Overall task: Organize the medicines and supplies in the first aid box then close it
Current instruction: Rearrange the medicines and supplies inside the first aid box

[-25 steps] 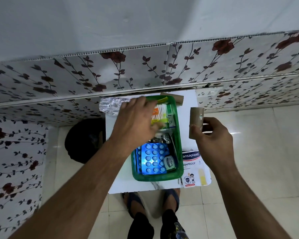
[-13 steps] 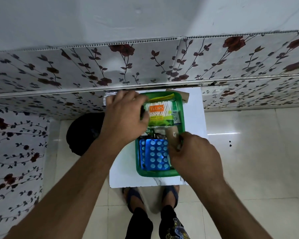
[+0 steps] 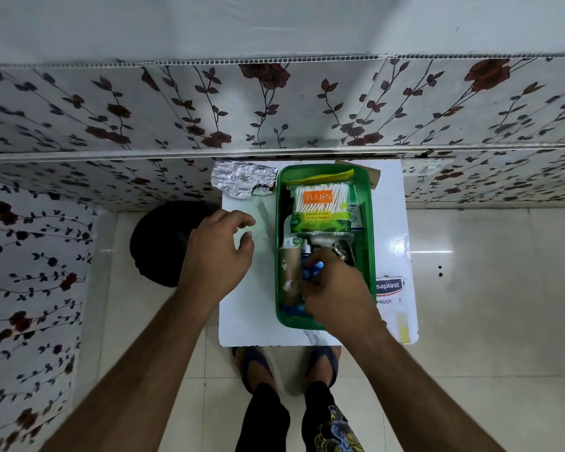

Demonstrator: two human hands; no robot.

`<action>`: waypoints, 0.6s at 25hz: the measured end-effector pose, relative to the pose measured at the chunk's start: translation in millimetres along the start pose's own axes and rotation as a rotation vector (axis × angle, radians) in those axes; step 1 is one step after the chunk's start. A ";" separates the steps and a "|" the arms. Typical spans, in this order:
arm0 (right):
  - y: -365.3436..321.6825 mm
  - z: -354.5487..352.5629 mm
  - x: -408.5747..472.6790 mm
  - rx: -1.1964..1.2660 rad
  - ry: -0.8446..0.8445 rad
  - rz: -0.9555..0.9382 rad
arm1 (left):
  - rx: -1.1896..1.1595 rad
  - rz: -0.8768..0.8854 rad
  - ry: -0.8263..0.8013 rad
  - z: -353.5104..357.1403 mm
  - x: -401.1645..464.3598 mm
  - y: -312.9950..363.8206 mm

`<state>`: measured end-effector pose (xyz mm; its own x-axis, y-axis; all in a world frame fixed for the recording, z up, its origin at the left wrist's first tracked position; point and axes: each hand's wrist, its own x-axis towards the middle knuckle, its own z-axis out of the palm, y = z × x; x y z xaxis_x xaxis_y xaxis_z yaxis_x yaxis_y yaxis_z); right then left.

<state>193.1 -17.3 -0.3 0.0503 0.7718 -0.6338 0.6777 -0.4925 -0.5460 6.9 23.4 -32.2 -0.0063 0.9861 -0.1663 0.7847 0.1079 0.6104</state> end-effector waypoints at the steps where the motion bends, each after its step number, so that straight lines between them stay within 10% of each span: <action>1: -3.3 1.0 -2.0 -0.017 0.014 -0.036 | -0.010 -0.011 -0.007 1.2 -0.7 -2.7; 11: -13.1 -16.8 -4.3 -0.175 -0.011 -0.200 | -0.092 -0.122 -0.019 4.0 7.1 -4.0; 15: -9.3 -65.3 11.6 0.114 0.339 -0.155 | -0.311 -0.450 0.220 6.4 45.5 -6.2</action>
<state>235.3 22.5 33.2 0.2060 0.9205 -0.3321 0.6117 -0.3860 -0.6905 5.7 66.8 -48.5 -0.4507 0.8343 -0.3176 0.4564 0.5211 0.7212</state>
